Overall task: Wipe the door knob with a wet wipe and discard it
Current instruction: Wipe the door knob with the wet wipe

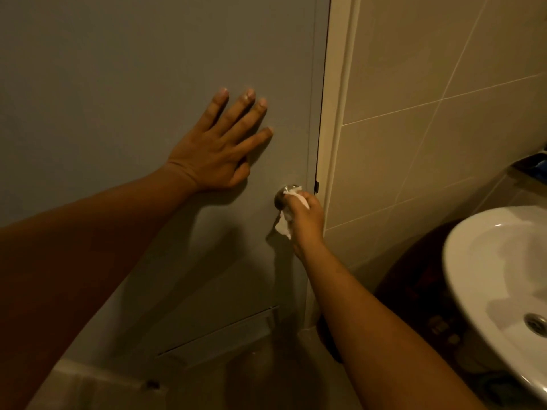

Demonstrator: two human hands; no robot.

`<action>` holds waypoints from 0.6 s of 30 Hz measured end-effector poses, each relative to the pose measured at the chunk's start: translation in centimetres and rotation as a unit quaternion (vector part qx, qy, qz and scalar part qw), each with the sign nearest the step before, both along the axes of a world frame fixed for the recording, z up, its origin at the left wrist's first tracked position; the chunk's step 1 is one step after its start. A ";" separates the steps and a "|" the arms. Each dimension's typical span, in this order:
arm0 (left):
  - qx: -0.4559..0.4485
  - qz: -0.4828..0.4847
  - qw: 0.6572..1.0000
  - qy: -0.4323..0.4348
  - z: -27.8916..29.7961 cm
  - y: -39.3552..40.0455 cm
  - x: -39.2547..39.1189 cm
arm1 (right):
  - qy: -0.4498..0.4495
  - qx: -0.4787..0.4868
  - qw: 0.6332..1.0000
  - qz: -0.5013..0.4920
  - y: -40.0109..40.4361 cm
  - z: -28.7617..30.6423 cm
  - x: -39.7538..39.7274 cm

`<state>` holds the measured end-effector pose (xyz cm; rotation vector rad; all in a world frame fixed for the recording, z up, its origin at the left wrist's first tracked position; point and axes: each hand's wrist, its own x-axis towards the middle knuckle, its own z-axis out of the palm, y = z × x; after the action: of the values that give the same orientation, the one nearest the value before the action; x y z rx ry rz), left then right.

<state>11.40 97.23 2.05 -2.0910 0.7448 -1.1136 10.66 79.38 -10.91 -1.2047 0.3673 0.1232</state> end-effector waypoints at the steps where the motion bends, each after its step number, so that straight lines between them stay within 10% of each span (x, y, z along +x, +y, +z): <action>1: -0.001 -0.002 1.000 0.000 0.0 0.0 0.0 | -0.055 -0.092 0.994 0.007 -0.1 -0.3 0.2; 3: -0.003 -0.003 1.000 0.001 0.0 0.0 0.0 | -0.194 -0.286 0.938 0.032 -0.6 -1.3 0.5; 6: -0.007 -0.004 1.000 0.002 -0.1 0.1 0.0 | -0.366 -0.558 0.742 0.067 -1.7 -3.3 0.5; 9: -0.008 0.004 1.000 0.005 -0.1 0.1 0.1 | -0.433 -0.603 0.662 0.104 -2.8 -3.7 0.3; 12: -0.009 0.015 1.000 0.014 0.0 0.2 -0.2 | -0.434 -0.537 0.708 0.148 -3.9 -3.4 -0.3; 15: -0.012 0.031 0.999 0.033 0.1 -0.1 -0.5 | -0.353 -0.297 0.875 0.145 -4.8 -2.6 -0.9; 18: -0.034 0.055 0.997 0.049 0.0 -1.0 -1.2 | -0.266 -0.168 0.945 0.093 -5.7 -1.4 -0.3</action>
<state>10.25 96.28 2.02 -2.2296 0.6359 -0.9957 10.33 73.69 -12.33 -1.5517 -0.2102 -0.1091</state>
